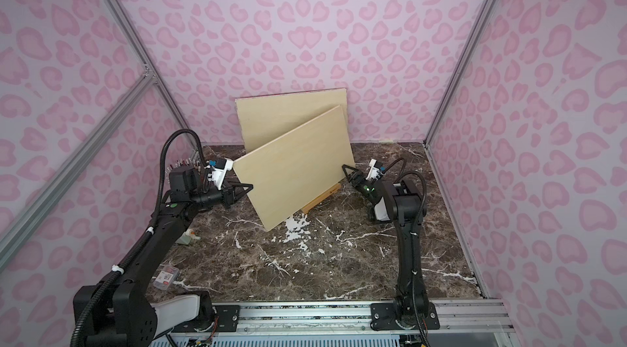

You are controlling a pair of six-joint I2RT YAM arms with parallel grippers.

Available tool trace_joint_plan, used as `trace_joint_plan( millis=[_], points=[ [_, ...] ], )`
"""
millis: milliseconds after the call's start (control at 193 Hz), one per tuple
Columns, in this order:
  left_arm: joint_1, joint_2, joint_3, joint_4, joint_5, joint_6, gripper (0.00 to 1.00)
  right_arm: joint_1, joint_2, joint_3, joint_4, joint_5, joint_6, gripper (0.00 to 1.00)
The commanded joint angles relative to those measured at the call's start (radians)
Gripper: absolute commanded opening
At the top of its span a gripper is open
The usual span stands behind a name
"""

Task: Disassemble the easel
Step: Pick up the drawing board from the easel.

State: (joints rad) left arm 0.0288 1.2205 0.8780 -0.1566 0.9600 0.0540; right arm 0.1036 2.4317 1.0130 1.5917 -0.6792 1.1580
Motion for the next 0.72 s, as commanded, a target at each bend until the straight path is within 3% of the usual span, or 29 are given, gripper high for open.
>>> trace_joint_plan(
  millis=[0,341,719],
  points=[
    [0.001,0.003,0.024,-0.072,-0.017,0.019,0.02,0.018,0.057,0.007,0.174,-0.017,0.043,0.83],
    [-0.007,-0.006,0.045,-0.097,-0.006,0.028,0.02,0.027,0.063,0.032,0.252,-0.022,0.089,0.76],
    [-0.055,-0.049,0.047,-0.062,-0.089,0.040,0.02,0.027,-0.021,0.029,0.288,-0.051,0.093,0.71]
  ],
)
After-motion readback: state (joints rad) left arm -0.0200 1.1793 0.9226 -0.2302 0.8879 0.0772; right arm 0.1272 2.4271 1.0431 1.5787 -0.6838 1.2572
